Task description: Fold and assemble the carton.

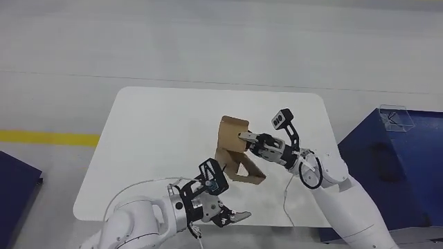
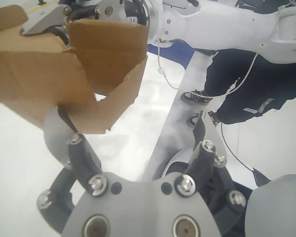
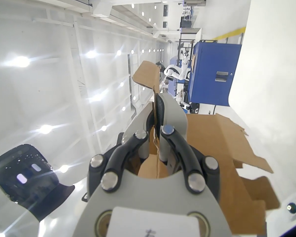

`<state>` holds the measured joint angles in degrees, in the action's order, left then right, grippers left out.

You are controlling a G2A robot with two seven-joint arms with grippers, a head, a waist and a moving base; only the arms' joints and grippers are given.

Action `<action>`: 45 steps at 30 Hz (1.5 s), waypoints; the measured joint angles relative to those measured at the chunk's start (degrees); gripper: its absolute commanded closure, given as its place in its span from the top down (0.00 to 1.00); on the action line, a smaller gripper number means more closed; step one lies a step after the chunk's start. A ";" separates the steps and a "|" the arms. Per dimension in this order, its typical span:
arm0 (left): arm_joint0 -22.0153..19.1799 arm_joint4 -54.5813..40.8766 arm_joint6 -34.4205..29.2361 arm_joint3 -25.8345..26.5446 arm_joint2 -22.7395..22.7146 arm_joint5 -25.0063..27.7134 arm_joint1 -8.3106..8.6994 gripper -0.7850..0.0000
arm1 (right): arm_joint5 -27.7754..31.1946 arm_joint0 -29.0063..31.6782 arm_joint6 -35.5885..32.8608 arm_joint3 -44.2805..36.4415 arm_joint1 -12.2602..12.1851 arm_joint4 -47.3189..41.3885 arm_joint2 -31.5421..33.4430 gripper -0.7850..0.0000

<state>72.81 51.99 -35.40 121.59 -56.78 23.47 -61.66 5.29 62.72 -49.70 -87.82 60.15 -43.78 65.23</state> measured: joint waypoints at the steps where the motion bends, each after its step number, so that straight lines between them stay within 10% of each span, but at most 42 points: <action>1: -0.66 0.02 0.05 -0.34 0.50 -0.37 -0.16 1.00 | -0.61 -0.15 -0.70 0.25 0.07 -0.41 -0.25 0.00; 27: -3.55 -2.02 -0.75 -2.37 2.72 -2.12 -1.00 1.00 | -2.30 -0.33 -4.10 2.34 0.28 -2.58 0.69 0.00; 45: 3.74 7.33 1.73 4.24 -6.37 -6.48 0.56 1.00 | -7.43 -3.97 -5.74 10.43 0.57 -12.59 5.18 0.00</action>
<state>76.55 59.32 -33.68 125.83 -63.14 16.99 -61.10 -2.15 58.74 -55.43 -77.39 60.72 -56.37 70.42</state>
